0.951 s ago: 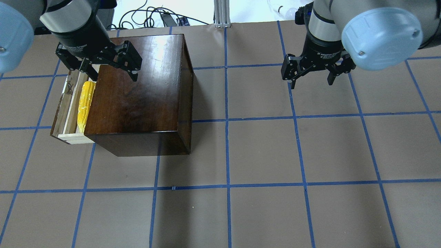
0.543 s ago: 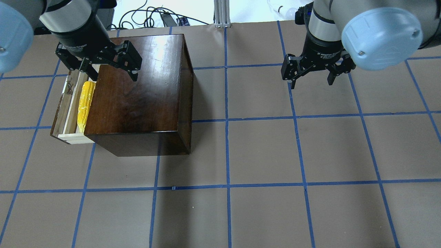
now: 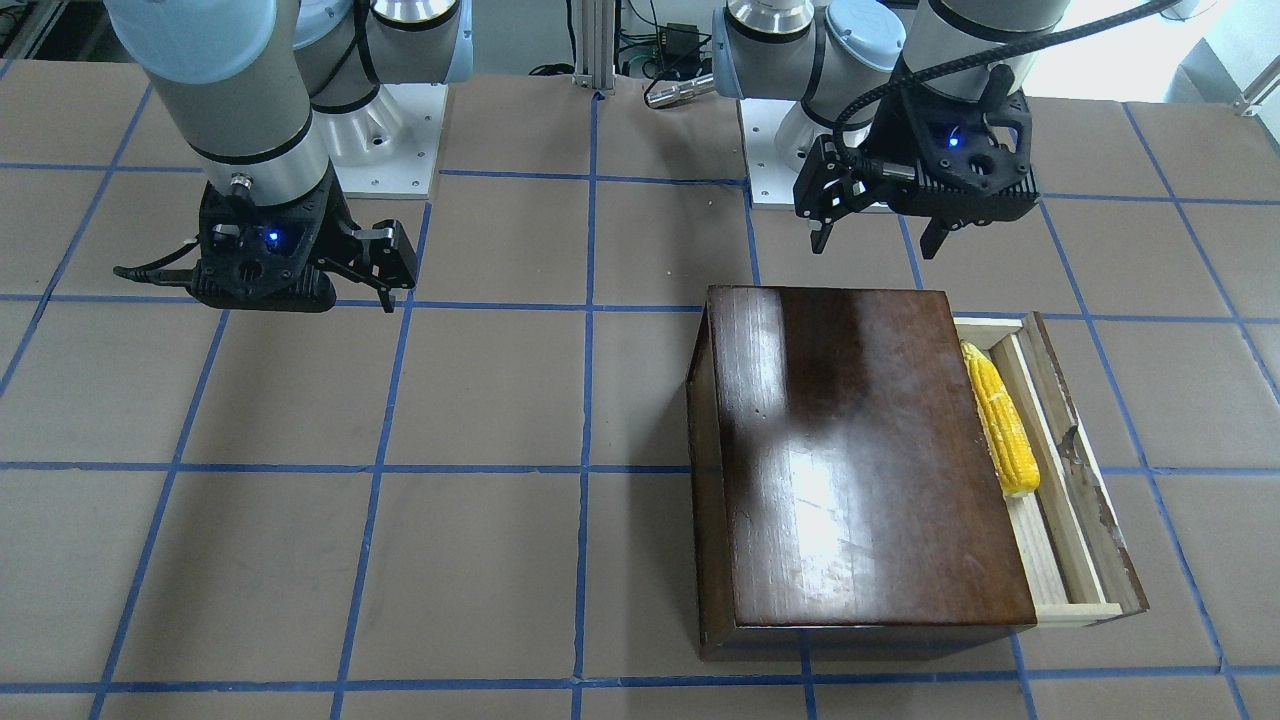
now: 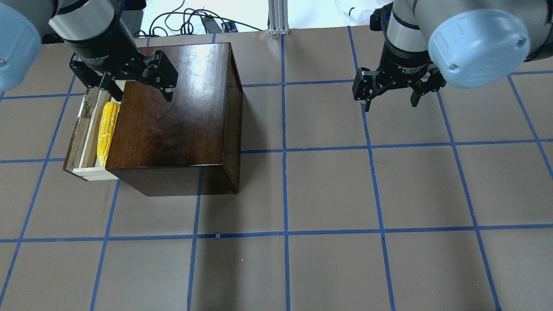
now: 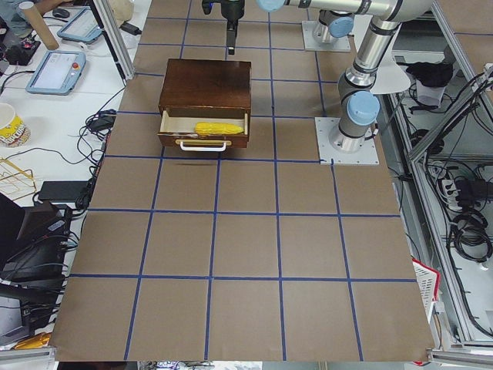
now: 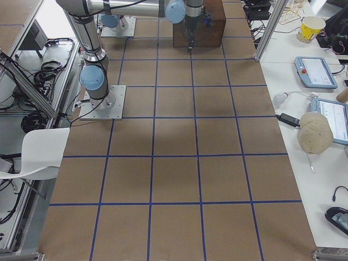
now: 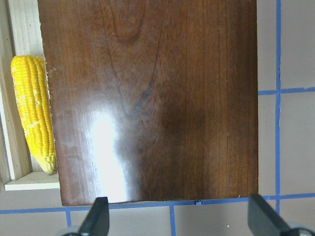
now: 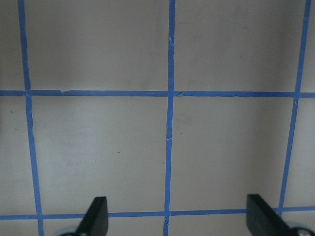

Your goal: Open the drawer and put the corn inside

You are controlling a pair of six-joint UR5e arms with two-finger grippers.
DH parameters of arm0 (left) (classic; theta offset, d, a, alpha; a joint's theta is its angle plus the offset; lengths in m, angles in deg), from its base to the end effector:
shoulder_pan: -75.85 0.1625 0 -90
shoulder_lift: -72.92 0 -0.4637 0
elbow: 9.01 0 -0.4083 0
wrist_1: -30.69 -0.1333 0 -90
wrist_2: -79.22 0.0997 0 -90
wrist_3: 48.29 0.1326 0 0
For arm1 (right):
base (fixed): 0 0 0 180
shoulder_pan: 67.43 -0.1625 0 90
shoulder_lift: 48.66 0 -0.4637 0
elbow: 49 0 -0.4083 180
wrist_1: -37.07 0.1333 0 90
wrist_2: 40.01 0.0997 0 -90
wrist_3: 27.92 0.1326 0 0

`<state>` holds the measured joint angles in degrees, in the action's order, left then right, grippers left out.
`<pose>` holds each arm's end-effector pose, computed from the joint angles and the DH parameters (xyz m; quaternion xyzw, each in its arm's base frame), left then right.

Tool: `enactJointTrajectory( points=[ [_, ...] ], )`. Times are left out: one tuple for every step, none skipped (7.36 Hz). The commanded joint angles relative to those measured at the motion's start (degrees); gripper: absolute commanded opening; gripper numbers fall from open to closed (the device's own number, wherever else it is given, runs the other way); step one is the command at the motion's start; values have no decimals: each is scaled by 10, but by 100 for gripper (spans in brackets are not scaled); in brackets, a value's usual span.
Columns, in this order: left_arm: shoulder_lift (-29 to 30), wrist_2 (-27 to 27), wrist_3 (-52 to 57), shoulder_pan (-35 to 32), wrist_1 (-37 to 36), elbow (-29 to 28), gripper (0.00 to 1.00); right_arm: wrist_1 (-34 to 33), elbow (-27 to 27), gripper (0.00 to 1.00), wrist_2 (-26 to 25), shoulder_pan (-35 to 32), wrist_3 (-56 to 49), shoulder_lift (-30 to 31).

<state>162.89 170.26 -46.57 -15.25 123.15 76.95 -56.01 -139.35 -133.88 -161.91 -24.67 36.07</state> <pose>-0.1407 -0.5078 0.5255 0.0245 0.9996 -0.0140 0.0092 0.1664 -0.5313 0.4477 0.0115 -0.9991 -0.0198 0.0352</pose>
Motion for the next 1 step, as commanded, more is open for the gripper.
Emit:
enactJointTrajectory(
  points=[
    [-2, 0, 0, 0, 0, 3, 100, 0, 0, 100, 0, 0, 0, 0]
  ],
)
